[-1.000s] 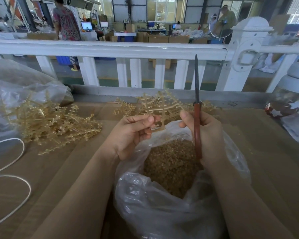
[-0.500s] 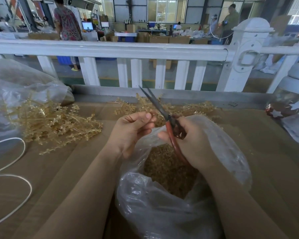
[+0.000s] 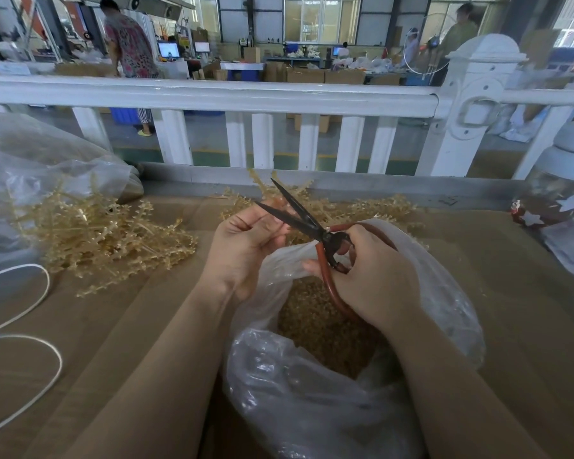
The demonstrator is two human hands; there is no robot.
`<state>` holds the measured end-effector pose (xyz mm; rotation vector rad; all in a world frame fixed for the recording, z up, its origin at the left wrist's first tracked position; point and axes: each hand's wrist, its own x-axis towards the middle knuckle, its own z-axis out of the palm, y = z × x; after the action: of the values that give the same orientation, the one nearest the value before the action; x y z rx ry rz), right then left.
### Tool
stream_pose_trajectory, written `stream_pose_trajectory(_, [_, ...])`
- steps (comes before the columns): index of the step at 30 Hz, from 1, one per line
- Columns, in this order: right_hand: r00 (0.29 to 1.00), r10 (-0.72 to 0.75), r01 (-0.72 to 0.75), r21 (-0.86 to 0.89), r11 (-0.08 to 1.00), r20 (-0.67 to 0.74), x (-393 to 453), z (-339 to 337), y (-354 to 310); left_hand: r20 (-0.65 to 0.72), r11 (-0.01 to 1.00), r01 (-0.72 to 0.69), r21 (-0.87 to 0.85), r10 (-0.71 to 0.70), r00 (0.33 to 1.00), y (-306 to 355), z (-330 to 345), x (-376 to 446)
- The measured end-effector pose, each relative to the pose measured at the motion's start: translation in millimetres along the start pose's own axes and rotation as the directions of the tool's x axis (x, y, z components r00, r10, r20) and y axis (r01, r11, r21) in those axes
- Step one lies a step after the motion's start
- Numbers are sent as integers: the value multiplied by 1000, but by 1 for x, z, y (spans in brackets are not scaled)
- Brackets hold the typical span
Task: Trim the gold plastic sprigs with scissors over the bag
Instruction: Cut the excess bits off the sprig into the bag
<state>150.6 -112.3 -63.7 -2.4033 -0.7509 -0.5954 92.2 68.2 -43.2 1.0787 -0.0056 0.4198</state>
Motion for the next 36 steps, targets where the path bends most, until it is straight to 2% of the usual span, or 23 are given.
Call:
stream_pose_trajectory(28, [999, -29, 32, 54, 998, -45, -3, -4, -4, 19, 996, -64, 68, 63, 998, 2, 2, -2])
stream_pose_trajectory(36, [998, -34, 33, -6, 999, -56, -2, -7, -4, 22, 991, -71, 118, 69, 997, 0, 2, -2])
